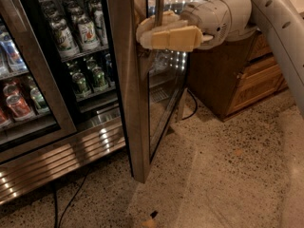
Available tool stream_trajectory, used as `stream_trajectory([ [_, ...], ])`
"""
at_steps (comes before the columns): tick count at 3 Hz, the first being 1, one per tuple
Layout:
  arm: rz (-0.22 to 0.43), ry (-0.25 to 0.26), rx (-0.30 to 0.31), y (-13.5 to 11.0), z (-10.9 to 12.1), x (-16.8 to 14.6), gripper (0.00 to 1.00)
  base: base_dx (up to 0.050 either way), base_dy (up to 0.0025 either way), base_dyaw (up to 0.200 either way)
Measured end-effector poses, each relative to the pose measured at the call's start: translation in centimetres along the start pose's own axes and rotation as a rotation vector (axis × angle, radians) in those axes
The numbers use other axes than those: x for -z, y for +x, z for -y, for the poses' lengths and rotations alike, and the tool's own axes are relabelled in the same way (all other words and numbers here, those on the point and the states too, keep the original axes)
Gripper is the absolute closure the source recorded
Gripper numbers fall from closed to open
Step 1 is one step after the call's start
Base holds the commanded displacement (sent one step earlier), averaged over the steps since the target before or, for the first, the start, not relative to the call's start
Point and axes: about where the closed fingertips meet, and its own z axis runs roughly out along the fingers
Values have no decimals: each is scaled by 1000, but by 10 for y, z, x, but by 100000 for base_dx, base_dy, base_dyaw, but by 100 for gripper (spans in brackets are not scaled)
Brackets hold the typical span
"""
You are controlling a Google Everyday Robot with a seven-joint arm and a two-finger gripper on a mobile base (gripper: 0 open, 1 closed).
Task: Open right fridge door
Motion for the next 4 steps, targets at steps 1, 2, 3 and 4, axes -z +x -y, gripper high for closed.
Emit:
stream_trajectory([
  [1,0,0,0,0,0,0,82,0,0,0],
  [2,0,0,0,0,7,3,58,0,0,0],
  [3,0,0,0,0,11,3,36,0,0,0],
  [4,0,0,0,0,11,3,13,0,0,0],
])
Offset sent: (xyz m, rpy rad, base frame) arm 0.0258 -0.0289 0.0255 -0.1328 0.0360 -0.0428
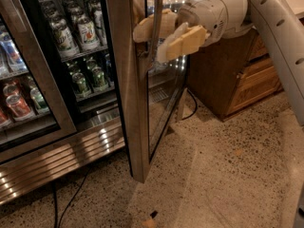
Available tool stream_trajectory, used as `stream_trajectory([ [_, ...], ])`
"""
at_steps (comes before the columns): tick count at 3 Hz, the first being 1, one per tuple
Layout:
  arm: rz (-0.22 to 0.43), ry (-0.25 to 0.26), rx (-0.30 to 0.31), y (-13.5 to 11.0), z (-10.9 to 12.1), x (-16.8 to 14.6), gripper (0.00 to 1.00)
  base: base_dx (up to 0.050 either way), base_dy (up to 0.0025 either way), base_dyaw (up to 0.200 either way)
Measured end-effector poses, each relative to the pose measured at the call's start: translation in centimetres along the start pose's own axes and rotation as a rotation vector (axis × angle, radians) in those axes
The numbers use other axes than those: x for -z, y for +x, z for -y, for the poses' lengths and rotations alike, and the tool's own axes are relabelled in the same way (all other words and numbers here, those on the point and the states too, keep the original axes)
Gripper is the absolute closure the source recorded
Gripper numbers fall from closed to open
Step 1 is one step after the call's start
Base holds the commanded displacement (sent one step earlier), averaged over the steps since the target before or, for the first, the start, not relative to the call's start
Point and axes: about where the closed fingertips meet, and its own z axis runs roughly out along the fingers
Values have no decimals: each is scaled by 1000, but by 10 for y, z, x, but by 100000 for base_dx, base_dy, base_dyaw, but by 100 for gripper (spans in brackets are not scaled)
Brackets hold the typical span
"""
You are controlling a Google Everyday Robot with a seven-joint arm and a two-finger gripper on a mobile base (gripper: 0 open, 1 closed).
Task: Open right fridge door
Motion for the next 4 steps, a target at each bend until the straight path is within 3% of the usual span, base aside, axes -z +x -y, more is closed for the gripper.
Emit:
stream_trajectory([
  [1,2,12,4,-1,-3,-2,0,0,0,0],
  [2,2,12,4,-1,-3,-2,0,0,0,0],
  [3,14,82,29,-4,1,-2,0,0,0,0],
  [4,-11,247,98,-8,-12,0,0,0,0,0],
])
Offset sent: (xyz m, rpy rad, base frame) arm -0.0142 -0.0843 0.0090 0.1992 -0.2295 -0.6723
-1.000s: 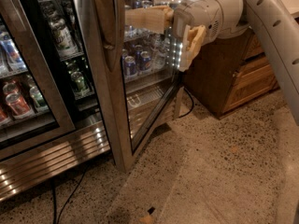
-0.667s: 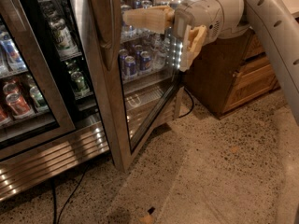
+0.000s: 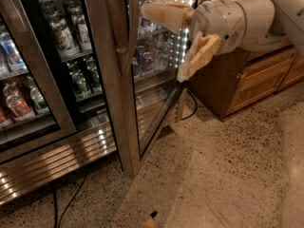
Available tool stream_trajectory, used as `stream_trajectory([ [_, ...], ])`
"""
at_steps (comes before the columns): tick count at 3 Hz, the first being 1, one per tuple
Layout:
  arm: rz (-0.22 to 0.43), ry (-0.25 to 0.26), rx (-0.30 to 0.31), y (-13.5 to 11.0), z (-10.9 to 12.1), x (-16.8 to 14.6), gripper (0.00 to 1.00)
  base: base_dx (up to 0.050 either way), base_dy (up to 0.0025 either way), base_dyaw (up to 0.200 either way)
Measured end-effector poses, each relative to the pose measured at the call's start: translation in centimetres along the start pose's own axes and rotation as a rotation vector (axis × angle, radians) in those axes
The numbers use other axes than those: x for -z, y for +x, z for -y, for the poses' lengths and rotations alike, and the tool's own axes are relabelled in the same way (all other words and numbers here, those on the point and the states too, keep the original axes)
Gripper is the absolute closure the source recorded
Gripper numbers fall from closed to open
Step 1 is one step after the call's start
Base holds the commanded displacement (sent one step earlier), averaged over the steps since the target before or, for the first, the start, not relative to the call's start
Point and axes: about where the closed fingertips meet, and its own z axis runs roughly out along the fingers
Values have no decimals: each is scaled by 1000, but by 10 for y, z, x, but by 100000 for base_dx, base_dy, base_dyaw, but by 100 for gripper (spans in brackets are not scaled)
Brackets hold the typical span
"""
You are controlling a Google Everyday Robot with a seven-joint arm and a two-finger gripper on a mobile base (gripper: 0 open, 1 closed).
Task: Open right fridge door
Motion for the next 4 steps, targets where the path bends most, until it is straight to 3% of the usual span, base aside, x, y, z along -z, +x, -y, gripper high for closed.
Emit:
stream_trajectory([
  [1,-13,100,-14,11,-9,27,0,0,0,0],
  [2,-33,120,19,7,-11,12,0,0,0,0],
  [3,-83,661,-3,50,-38,78,0,-3035,225,-15655],
  [4,-83,661,-3,50,-38,78,0,-4805,10,-69],
])
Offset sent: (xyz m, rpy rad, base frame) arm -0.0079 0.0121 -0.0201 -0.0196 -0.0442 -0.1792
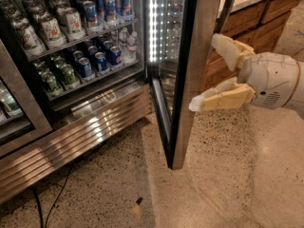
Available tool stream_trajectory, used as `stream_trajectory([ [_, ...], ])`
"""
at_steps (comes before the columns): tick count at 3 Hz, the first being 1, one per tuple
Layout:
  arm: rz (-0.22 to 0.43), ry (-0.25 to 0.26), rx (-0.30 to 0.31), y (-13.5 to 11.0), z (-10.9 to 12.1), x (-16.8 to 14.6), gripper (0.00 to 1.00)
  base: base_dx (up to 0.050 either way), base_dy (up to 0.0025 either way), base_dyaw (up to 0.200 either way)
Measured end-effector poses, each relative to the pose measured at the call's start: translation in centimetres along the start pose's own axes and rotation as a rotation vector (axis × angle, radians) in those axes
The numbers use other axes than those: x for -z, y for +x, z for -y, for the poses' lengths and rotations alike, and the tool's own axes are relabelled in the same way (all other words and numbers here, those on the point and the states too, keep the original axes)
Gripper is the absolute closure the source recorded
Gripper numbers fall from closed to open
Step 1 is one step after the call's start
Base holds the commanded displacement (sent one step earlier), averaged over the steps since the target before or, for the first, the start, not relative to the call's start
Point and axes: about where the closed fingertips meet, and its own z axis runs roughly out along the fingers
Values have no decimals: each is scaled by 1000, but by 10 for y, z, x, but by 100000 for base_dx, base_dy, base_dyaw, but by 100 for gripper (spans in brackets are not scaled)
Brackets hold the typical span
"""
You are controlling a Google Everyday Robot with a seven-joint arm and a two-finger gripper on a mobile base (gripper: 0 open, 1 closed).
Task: Open right fridge door
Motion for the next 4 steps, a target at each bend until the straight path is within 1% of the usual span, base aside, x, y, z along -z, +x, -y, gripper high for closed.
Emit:
stream_trajectory([
  [1,0,0,0,0,0,0,0,-3940,246,-12413],
  [3,0,0,0,0,0,0,0,2510,220,17149],
  [4,0,0,0,0,0,0,0,3987,242,11945],
])
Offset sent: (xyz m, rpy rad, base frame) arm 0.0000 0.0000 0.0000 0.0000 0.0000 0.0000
